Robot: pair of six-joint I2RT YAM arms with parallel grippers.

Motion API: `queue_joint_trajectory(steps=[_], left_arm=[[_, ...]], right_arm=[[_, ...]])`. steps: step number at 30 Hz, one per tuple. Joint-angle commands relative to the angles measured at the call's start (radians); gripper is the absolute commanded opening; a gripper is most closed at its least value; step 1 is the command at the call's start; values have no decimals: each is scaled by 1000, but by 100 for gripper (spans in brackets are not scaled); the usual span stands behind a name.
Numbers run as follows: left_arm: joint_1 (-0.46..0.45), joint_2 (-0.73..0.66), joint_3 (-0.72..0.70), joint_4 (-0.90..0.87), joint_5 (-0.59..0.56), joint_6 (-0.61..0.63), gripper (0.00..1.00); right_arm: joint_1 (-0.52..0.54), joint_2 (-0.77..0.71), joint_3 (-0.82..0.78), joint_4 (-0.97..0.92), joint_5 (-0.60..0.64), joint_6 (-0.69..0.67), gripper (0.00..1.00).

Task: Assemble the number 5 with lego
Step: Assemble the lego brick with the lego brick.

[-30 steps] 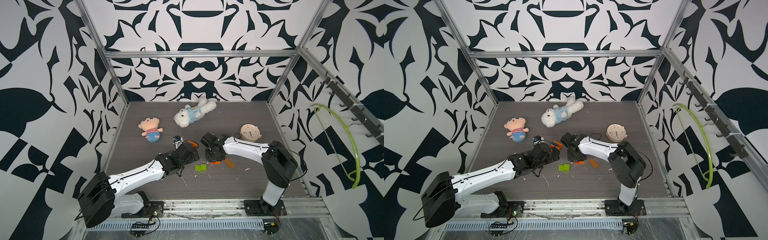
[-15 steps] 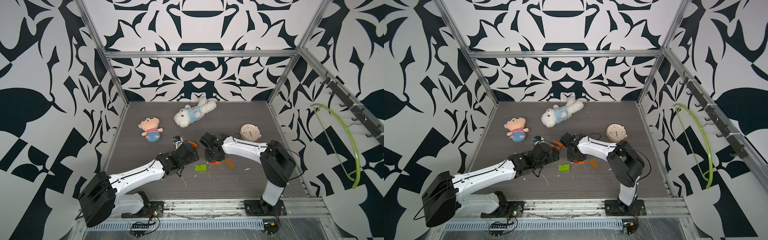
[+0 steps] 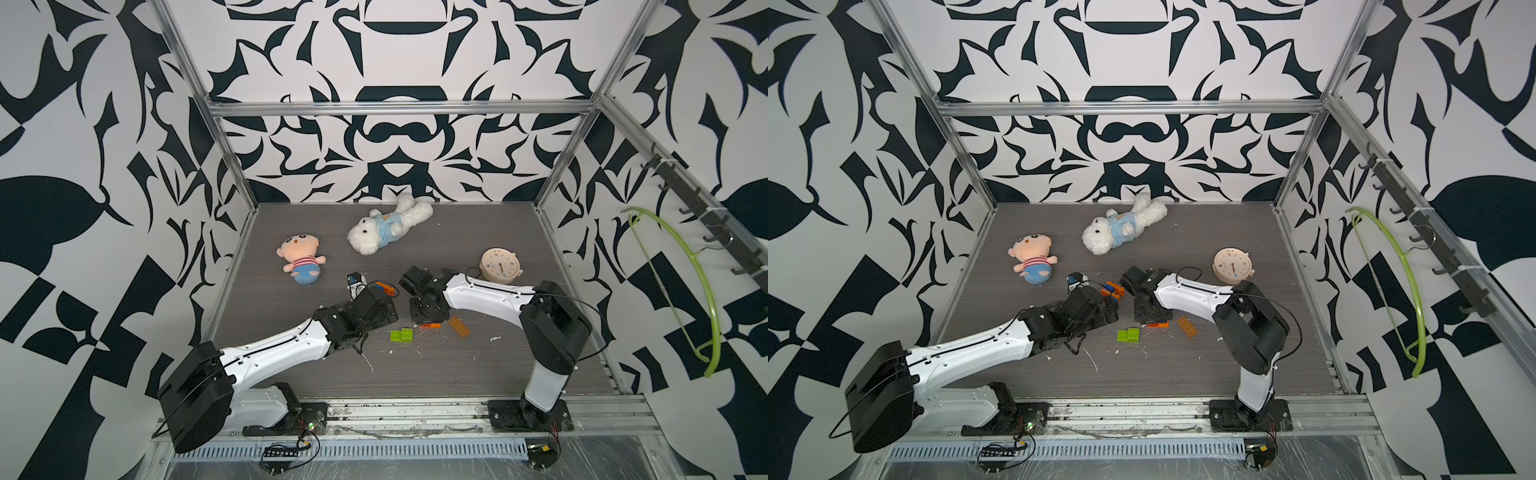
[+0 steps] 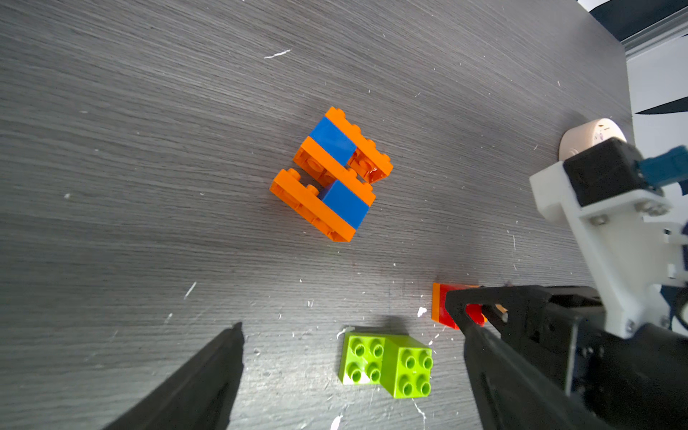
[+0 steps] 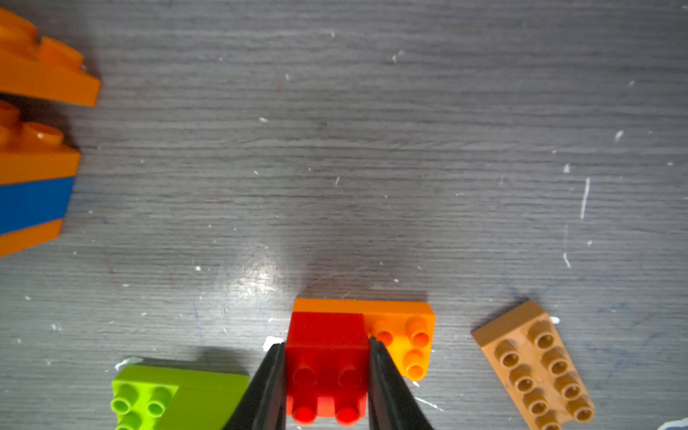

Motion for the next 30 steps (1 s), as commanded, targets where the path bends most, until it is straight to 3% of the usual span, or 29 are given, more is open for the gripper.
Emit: queue_joint_trajectory(steps=[1,13,18,30], left_arm=[[3,9,27,-18,-4,21,99],[3,53,59,-29,7,52,99],[3,48,65,-30,7,54,99],[3,59,109,-27,29,95,99]], right_arm=[[5,108,-68,6,-26,-16,31],[4,58,-31,-11,-34,-7,36],[3,24,-11,-16,-26,-1,47],[-16,-139,-13,-39,27,24,58]])
